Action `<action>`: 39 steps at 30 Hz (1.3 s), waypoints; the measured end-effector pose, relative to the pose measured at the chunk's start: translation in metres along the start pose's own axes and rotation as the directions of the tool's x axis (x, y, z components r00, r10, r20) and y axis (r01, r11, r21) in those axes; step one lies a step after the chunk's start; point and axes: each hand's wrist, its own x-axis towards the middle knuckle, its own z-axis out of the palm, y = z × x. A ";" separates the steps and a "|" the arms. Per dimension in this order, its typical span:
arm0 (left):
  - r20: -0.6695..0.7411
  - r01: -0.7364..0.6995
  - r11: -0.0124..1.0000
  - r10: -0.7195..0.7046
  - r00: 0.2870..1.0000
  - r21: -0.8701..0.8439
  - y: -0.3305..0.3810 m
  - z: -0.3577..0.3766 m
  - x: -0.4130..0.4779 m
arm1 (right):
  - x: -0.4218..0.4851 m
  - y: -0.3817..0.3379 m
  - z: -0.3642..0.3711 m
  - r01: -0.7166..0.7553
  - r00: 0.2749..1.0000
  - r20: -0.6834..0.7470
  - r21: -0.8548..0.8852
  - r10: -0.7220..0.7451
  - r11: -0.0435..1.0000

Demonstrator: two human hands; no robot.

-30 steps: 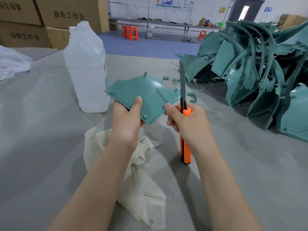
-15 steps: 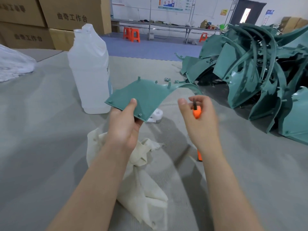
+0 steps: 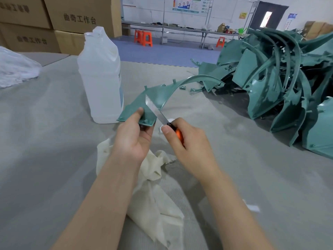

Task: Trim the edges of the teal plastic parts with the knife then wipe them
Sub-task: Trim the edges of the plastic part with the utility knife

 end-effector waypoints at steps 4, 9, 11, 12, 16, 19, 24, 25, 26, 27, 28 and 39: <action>0.023 0.028 1.000 -0.028 0.999 0.007 0.000 0.000 -0.001 | 0.000 0.000 0.000 0.007 0.997 -0.071 -0.027 -0.009 1.000; 0.037 0.050 0.999 -0.050 0.998 0.006 0.002 0.000 -0.001 | -0.001 -0.001 0.002 -0.011 0.993 -0.114 -0.091 0.001 0.996; 0.038 0.065 0.998 -0.065 0.997 0.005 0.002 0.001 -0.001 | -0.001 0.000 0.003 -0.021 0.992 -0.127 -0.107 0.007 0.994; 0.036 0.071 0.997 -0.071 0.997 0.004 0.002 0.001 -0.002 | -0.001 0.000 0.003 -0.026 0.990 -0.140 -0.097 0.012 0.995; 0.018 0.090 0.995 -0.091 0.996 0.031 -0.001 0.004 -0.003 | 0.001 0.005 -0.002 -0.055 0.974 -0.223 -0.036 0.046 0.998; 0.019 0.108 0.991 -0.110 0.994 0.074 -0.002 0.003 -0.003 | 0.002 0.009 -0.006 -0.076 0.965 -0.252 -0.029 0.067 0.997; 0.032 0.094 0.987 -0.099 0.995 0.130 0.000 0.001 -0.001 | 0.005 0.018 -0.011 -0.149 0.947 -0.295 -0.036 0.132 0.988; 0.032 0.099 0.985 -0.104 0.994 0.143 0.001 0.001 0.000 | 0.006 0.020 -0.014 -0.179 0.936 -0.312 -0.019 0.164 0.984; 0.034 0.105 0.982 -0.112 0.993 0.159 0.001 0.000 0.000 | 0.007 0.023 -0.017 -0.212 0.920 -0.336 0.002 0.200 0.977; 0.037 0.111 0.978 -0.119 0.992 0.178 0.001 -0.001 0.000 | 0.008 0.026 -0.021 -0.245 0.903 -0.360 0.018 0.235 0.969; 0.040 0.114 0.974 -0.124 0.992 0.194 0.001 -0.001 0.000 | 0.008 0.029 -0.024 -0.277 0.884 -0.383 0.031 0.267 0.960; 0.012 0.022 0.988 -0.024 1.000 0.153 0.006 -0.005 0.006 | 0.013 0.044 -0.057 -0.420 0.713 -0.421 0.382 0.560 0.823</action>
